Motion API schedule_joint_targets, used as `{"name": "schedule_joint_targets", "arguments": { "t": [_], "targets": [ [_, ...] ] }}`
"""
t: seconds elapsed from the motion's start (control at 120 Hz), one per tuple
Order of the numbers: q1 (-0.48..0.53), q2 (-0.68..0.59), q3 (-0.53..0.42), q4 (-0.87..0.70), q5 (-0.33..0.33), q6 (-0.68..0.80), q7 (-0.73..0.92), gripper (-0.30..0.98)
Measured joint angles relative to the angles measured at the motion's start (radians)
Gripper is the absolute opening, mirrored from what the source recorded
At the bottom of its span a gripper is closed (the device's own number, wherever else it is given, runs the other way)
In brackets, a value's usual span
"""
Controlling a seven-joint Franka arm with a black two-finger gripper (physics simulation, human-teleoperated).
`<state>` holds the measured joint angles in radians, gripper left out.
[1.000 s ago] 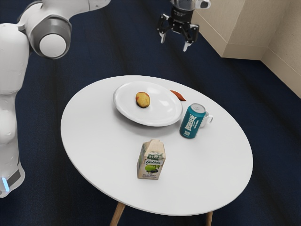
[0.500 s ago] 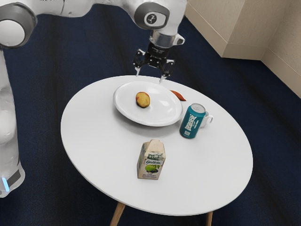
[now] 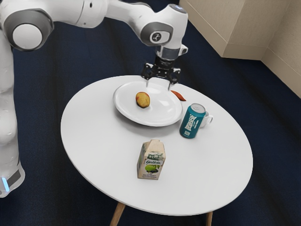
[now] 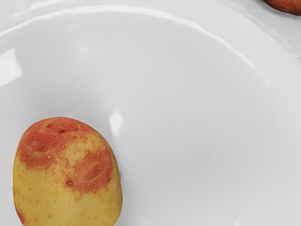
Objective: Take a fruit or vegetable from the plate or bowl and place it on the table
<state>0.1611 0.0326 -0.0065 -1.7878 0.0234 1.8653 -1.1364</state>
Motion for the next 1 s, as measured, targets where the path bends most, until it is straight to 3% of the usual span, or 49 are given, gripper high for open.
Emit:
{"name": "schedule_joint_targets", "arguments": {
  "t": [0.2, 0.425, 0.767, 1.0],
  "targets": [
    [-0.024, -0.030, 0.010, -0.046, 0.002, 0.019, 0.001, 0.69],
    [-0.095, -0.070, 0.095, -0.095, 0.005, 0.023, 0.008, 0.69],
    [0.091, -0.056, 0.132, -0.097, 0.005, 0.023, 0.020, 0.69],
    [0.113, -0.062, 0.116, -0.118, 0.004, 0.033, 0.026, 0.69]
  ]
}}
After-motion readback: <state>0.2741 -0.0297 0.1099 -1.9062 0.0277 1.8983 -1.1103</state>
